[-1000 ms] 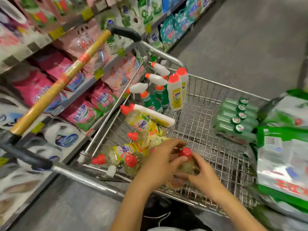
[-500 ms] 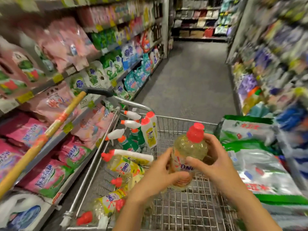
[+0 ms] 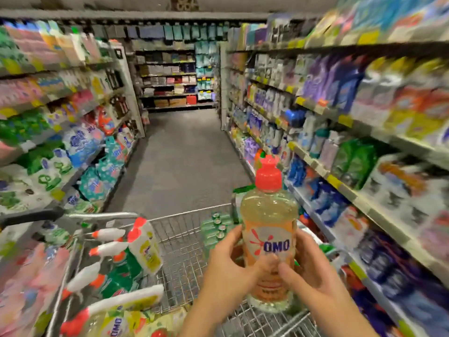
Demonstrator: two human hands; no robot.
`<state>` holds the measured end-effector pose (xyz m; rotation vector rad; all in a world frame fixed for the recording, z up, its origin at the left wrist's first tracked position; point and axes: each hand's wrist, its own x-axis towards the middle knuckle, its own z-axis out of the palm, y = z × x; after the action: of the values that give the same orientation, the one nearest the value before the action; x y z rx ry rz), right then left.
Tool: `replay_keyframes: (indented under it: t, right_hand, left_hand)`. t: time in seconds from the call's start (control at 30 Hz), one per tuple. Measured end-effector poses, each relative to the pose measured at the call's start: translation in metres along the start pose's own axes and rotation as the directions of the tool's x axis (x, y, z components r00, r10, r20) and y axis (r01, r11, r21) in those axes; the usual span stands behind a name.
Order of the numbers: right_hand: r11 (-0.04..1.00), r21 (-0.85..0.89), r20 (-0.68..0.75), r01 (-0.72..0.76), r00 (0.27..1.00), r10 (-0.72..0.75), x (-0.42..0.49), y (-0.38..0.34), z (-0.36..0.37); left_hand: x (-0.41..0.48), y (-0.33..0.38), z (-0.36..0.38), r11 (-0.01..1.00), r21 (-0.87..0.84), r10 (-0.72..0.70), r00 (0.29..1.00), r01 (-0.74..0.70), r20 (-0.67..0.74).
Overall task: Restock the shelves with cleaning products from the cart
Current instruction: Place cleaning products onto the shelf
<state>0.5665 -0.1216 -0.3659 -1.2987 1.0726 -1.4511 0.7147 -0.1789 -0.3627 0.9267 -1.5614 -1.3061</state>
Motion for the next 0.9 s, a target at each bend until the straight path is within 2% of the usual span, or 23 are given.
replay_keyframes:
  t: [0.17,0.37,0.53,0.9]
  right_hand:
    - [0.996,-0.069,-0.259,0.059,0.963,-0.075,-0.049,-0.017,-0.027]
    - [0.99,-0.126,-0.461,0.065,0.88,-0.116,-0.124,-0.049,-0.06]
    - [0.982,-0.171,-0.635,0.083,0.753,-0.174,-0.206,-0.081,-0.096]
    - [0.954,-0.298,-0.809,0.014,0.527,-0.261,-0.425,-0.162,-0.152]
  left_hand:
    - [-0.006,0.014,0.05,1.0,-0.027,0.023,0.974,-0.017,0.226]
    - [-0.037,0.034,0.118,0.994,-0.094,0.088,0.895,-0.052,0.437]
    - [-0.083,0.061,0.191,0.985,-0.136,0.168,0.789,-0.108,0.59]
    - [-0.243,0.122,0.353,0.961,-0.268,0.262,0.533,-0.068,0.805]
